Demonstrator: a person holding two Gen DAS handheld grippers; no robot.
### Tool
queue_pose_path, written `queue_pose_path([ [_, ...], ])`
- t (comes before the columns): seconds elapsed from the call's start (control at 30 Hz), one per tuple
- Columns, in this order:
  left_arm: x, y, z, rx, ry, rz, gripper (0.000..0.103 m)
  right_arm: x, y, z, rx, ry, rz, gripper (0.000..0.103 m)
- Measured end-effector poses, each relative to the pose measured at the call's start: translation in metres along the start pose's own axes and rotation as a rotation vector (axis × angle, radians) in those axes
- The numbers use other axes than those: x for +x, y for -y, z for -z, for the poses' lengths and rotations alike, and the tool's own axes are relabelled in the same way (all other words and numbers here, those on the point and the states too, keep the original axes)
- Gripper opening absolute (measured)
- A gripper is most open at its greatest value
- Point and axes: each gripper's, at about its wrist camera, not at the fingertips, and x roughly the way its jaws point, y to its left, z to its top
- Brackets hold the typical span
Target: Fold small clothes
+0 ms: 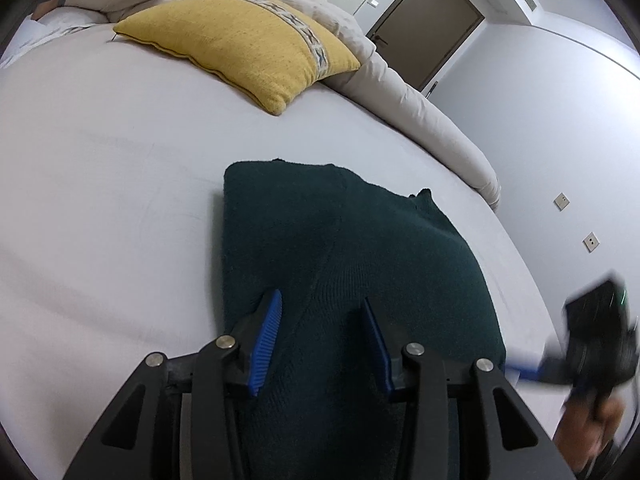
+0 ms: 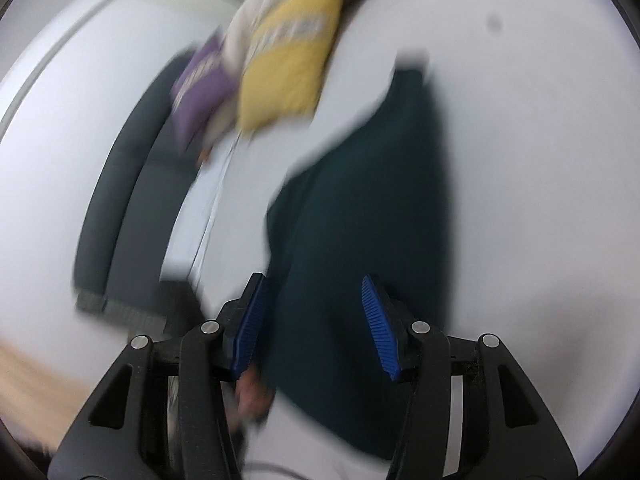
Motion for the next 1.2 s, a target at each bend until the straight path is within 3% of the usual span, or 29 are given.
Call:
queue_pose_path([
  [0.07,-0.001,0.001,0.002,0.009,-0.003,-0.004,0.043,0.012,0.022,0.024,0.023,-0.04,-0.001,0.04],
  [0.17,-0.006,0.001,0.006,0.014,-0.004,-0.002,0.043,-0.006,0.044,0.038,0.1,0.015,-0.078,0.032],
  [0.27,-0.011,-0.002,0.01,0.002,-0.007,0.015,0.043,-0.017,0.033,0.039,0.047,-0.004,0.018,0.031],
  [0.37,-0.017,-0.007,0.014,-0.028,-0.004,0.042,0.043,-0.032,0.007,0.021,0.003,0.019,0.13,0.035],
  [0.47,-0.026,-0.015,0.02,-0.086,0.003,0.08,0.04,-0.008,-0.026,-0.027,-0.034,0.039,0.074,0.036],
  [0.6,-0.029,-0.024,0.026,-0.122,0.014,0.114,0.033,0.061,-0.067,-0.083,-0.07,-0.043,0.021,0.042],
  [0.77,-0.029,-0.035,0.029,-0.175,0.022,0.164,0.027,0.18,-0.085,-0.129,-0.052,-0.169,0.078,0.043],
  [0.8,-0.029,-0.036,0.029,-0.178,0.021,0.16,0.027,0.2,-0.081,-0.135,-0.065,-0.171,0.133,0.042],
  [0.87,-0.029,-0.035,0.031,-0.172,0.025,0.153,0.027,0.219,-0.078,-0.148,-0.062,-0.128,0.128,0.042],
  [1.03,-0.034,-0.032,0.033,-0.162,0.029,0.149,0.027,0.178,-0.068,-0.161,-0.001,0.112,0.111,0.042],
  [1.1,-0.038,-0.033,0.033,-0.174,0.034,0.15,0.028,0.152,-0.063,-0.15,0.011,0.133,0.092,0.043],
  [1.2,-0.05,-0.025,0.033,-0.162,0.044,0.098,0.033,0.119,-0.065,-0.116,-0.037,0.072,0.05,0.045],
])
